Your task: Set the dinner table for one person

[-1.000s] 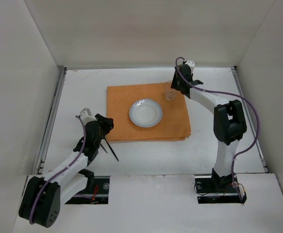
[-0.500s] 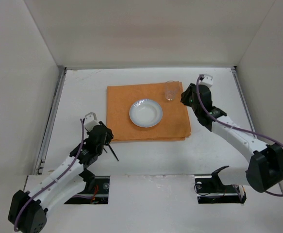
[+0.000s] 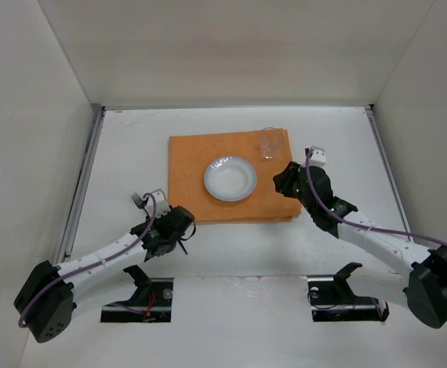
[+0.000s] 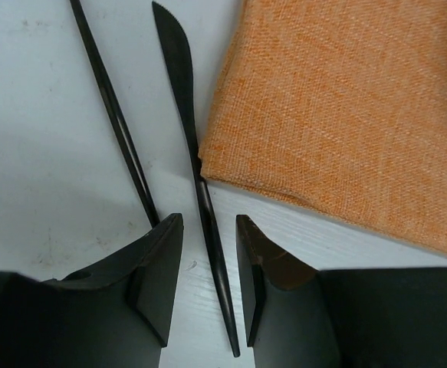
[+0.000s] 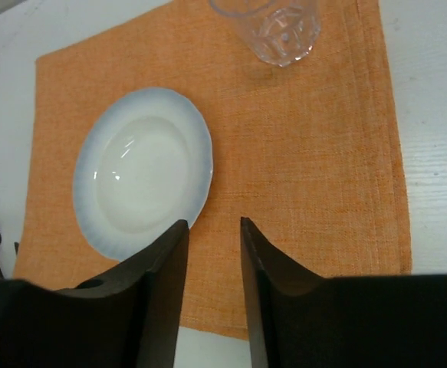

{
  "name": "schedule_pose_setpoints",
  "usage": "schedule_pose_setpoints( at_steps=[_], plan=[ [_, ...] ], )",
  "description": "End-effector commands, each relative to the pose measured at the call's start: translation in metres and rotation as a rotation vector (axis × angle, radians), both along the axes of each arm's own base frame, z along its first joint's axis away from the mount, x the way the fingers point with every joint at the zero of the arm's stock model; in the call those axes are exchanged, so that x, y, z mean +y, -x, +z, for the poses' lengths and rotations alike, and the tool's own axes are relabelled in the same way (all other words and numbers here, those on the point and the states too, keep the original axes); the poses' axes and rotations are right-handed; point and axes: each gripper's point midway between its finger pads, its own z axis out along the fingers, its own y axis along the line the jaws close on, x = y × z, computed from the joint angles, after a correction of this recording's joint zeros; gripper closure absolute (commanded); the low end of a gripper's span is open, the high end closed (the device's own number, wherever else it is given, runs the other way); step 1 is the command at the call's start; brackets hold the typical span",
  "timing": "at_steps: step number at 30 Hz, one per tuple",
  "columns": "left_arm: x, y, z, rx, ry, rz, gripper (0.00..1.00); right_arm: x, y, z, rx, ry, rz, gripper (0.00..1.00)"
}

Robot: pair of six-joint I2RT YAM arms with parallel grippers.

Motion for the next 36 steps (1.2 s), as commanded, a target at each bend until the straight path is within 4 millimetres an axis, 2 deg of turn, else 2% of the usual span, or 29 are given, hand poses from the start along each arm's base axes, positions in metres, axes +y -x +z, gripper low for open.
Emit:
schedule_pose_setpoints(
  at_steps=[1,10,18,24,26,32,36],
  plan=[
    [0.001,-0.003,0.007,-0.013,0.009,0.064,0.69,0.008,0.003,0.004,-0.057,-0.053,0.032,0.58],
    [-0.01,-0.001,-0.006,0.004,-0.005,0.066,0.72,0.021,0.006,0.001,-0.056,-0.093,0.081,0.53],
    [-0.008,0.003,-0.017,0.034,-0.015,0.078,0.8,0.02,0.008,0.005,-0.069,-0.113,0.073,0.49],
    [-0.009,0.009,-0.029,0.075,-0.028,0.066,0.81,0.019,0.009,0.006,-0.069,-0.112,0.073,0.48],
    [-0.012,0.009,-0.03,0.08,-0.015,0.062,0.86,0.019,0.009,0.005,-0.07,-0.114,0.073,0.48],
    [-0.006,0.006,-0.021,0.041,0.022,0.088,0.97,0.015,0.008,0.006,-0.073,-0.115,0.062,0.47],
    [0.005,0.005,0.0,-0.001,0.037,0.114,0.98,0.013,0.006,0.001,-0.058,-0.107,0.057,0.47]
  ],
)
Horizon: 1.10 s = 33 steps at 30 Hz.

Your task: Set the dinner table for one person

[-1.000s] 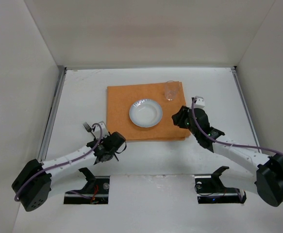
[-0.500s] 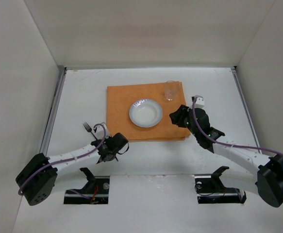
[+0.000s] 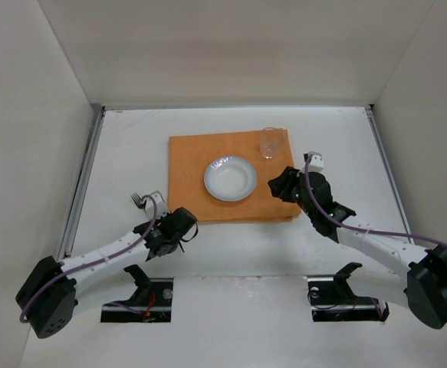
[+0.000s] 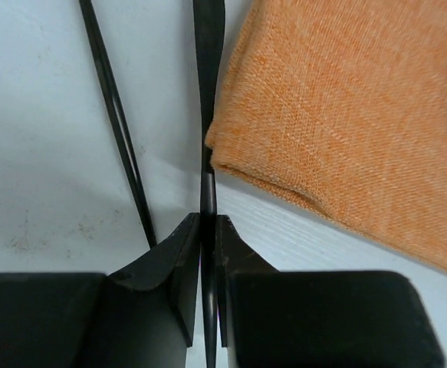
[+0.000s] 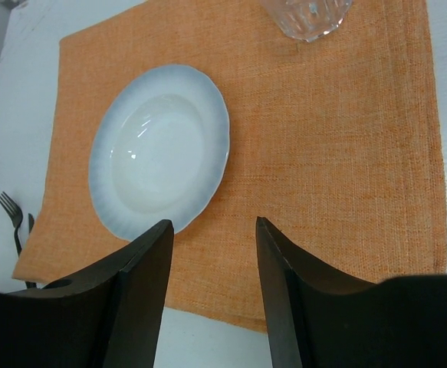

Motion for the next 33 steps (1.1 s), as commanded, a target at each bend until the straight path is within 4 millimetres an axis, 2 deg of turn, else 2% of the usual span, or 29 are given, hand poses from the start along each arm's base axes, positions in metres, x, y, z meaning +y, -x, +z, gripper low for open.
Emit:
schedule_pose_setpoints(
  at_steps=[1,10,13,17,21,23,24,29,31,33],
  plan=[
    [0.014,0.001,0.019,-0.042,0.0,0.035,0.98,0.002,-0.005,0.015,-0.052,-0.041,0.001,0.46],
    [0.025,0.0,0.082,-0.132,-0.015,0.025,0.99,-0.002,-0.006,0.018,-0.062,-0.049,-0.011,0.39],
    [0.011,-0.009,0.104,-0.185,-0.009,-0.02,1.0,-0.007,-0.006,0.021,-0.076,-0.058,-0.033,0.38],
    [-0.046,-0.031,0.13,-0.237,-0.017,-0.178,1.0,-0.021,-0.01,0.018,-0.081,-0.042,-0.092,0.38],
    [-0.127,-0.056,0.152,-0.291,0.009,-0.35,0.99,-0.037,-0.013,0.015,-0.072,-0.035,-0.159,0.43],
    [-0.171,-0.071,0.163,-0.321,0.075,-0.418,0.99,-0.049,-0.015,0.014,-0.071,-0.042,-0.207,0.44],
    [-0.186,-0.076,0.166,-0.333,0.109,-0.435,0.99,-0.054,-0.016,0.012,-0.068,-0.048,-0.223,0.44],
    [-0.258,-0.106,0.17,-0.361,0.247,-0.489,0.99,-0.078,-0.014,0.017,-0.089,-0.096,-0.295,0.43],
    [-0.279,-0.114,0.168,-0.36,0.273,-0.501,0.99,-0.084,-0.014,0.019,-0.093,-0.116,-0.312,0.42],
    [-0.297,-0.122,0.161,-0.355,0.288,-0.505,0.98,-0.081,-0.013,0.021,-0.097,-0.127,-0.295,0.42]
  ],
)
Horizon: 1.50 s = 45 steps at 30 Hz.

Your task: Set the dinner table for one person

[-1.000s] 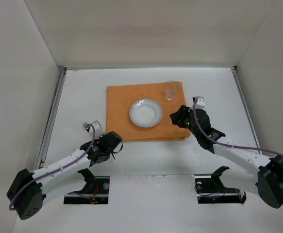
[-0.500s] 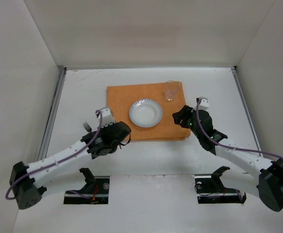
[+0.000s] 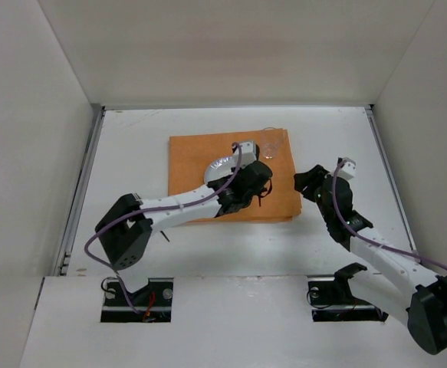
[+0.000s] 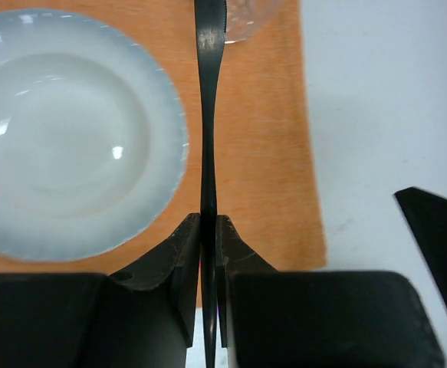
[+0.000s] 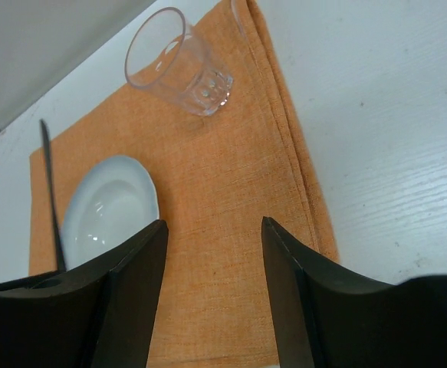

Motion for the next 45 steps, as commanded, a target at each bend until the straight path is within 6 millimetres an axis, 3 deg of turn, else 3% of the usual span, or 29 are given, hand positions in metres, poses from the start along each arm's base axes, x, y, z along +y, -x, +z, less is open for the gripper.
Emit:
schedule_pose_setpoints(
  at_steps=[1,6,17,29,39,45],
  plan=[
    [-0.046,-0.019,0.03,-0.056,0.145,-0.044,0.98,0.001,-0.003,0.015,-0.05,-0.049,-0.007,0.42],
    [-0.076,-0.029,-0.004,0.015,0.165,-0.056,0.98,0.002,-0.004,0.013,-0.044,-0.049,-0.006,0.42],
    [-0.078,-0.046,-0.051,0.071,0.136,-0.024,0.98,-0.002,-0.002,0.013,-0.052,-0.066,-0.017,0.41],
    [-0.092,-0.052,-0.075,0.117,0.166,-0.028,0.98,-0.001,-0.002,0.018,-0.077,-0.077,-0.012,0.41],
    [-0.091,-0.054,-0.094,0.141,0.147,-0.017,0.96,0.001,-0.002,0.017,-0.072,-0.08,-0.003,0.41],
    [-0.089,-0.052,-0.087,0.125,0.16,-0.014,0.82,0.002,-0.002,0.018,-0.072,-0.082,0.0,0.41]
  ],
)
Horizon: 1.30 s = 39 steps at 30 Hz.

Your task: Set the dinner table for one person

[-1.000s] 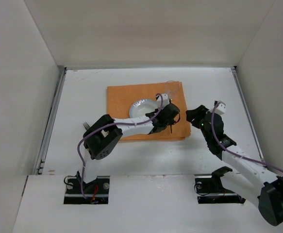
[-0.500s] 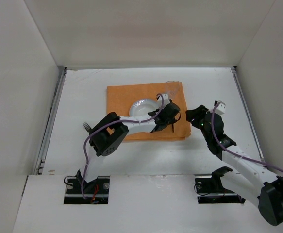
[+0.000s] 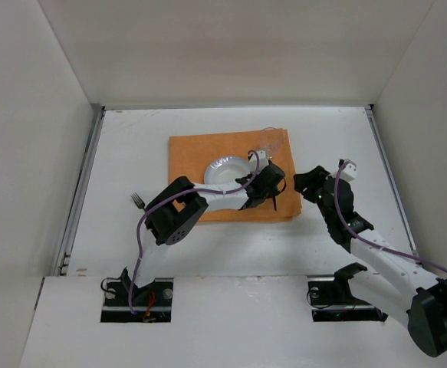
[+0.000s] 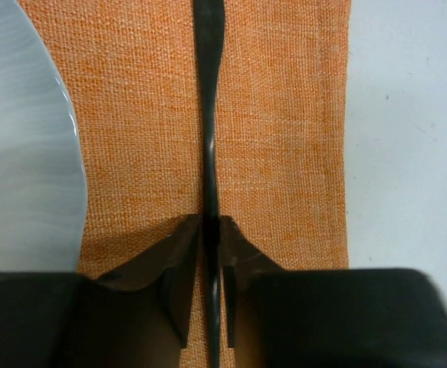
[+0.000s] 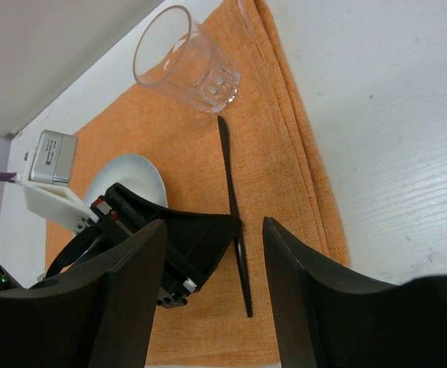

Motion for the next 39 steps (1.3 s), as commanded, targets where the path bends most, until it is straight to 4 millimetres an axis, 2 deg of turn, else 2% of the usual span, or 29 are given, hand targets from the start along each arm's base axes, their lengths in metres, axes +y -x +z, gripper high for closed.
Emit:
schedule_pose_setpoints(
  at_steps=[1,5,9,12,14,15,17,18,20,23,27,30,32,34,39],
  plan=[
    [-0.012,-0.008,0.035,-0.056,0.085,0.008,0.79,0.001,-0.004,0.016,-0.068,-0.033,-0.004,0.41],
    [-0.009,-0.003,0.064,-0.097,0.117,-0.001,0.71,0.0,-0.004,0.017,-0.067,-0.029,-0.008,0.41],
    [0.005,0.003,0.108,-0.176,0.147,-0.006,0.69,-0.003,-0.004,0.016,-0.068,-0.026,-0.022,0.41],
    [0.034,0.01,0.133,-0.236,0.123,0.015,0.69,-0.002,-0.005,0.016,-0.065,-0.024,-0.018,0.42],
    [0.066,0.017,0.14,-0.259,0.092,0.049,0.71,-0.003,-0.006,0.016,-0.067,-0.02,-0.023,0.47],
    [0.08,0.021,0.14,-0.261,0.078,0.064,0.71,-0.002,-0.006,0.015,-0.064,-0.02,-0.017,0.54],
    [0.119,0.03,0.137,-0.257,0.031,0.107,0.71,0.001,-0.006,0.015,-0.058,-0.02,-0.006,0.7],
    [0.145,0.036,0.133,-0.25,-0.005,0.144,0.71,0.003,-0.006,0.016,-0.058,-0.018,0.002,0.75],
    [0.201,0.048,0.122,-0.228,-0.089,0.23,0.71,0.005,-0.006,0.015,-0.056,-0.011,0.004,0.79],
    [0.279,0.071,0.104,-0.162,-0.221,0.369,0.69,0.005,-0.007,0.012,-0.046,-0.006,0.005,0.78],
    [0.364,0.107,0.066,-0.022,-0.341,0.543,0.66,0.005,-0.006,0.016,-0.061,-0.007,0.003,0.63],
    [0.393,0.125,0.038,0.076,-0.373,0.595,0.66,0.006,-0.007,0.013,-0.053,-0.006,0.011,0.51],
    [0.402,0.131,0.024,0.108,-0.396,0.611,0.67,0.007,-0.007,0.015,-0.056,-0.008,0.014,0.47],
    [0.407,0.132,0.013,0.129,-0.412,0.632,0.69,0.007,-0.007,0.015,-0.061,-0.007,0.011,0.45],
    [0.411,0.125,0.001,0.121,-0.424,0.657,0.71,0.015,-0.006,0.016,-0.06,-0.005,0.041,0.43]
  ],
)
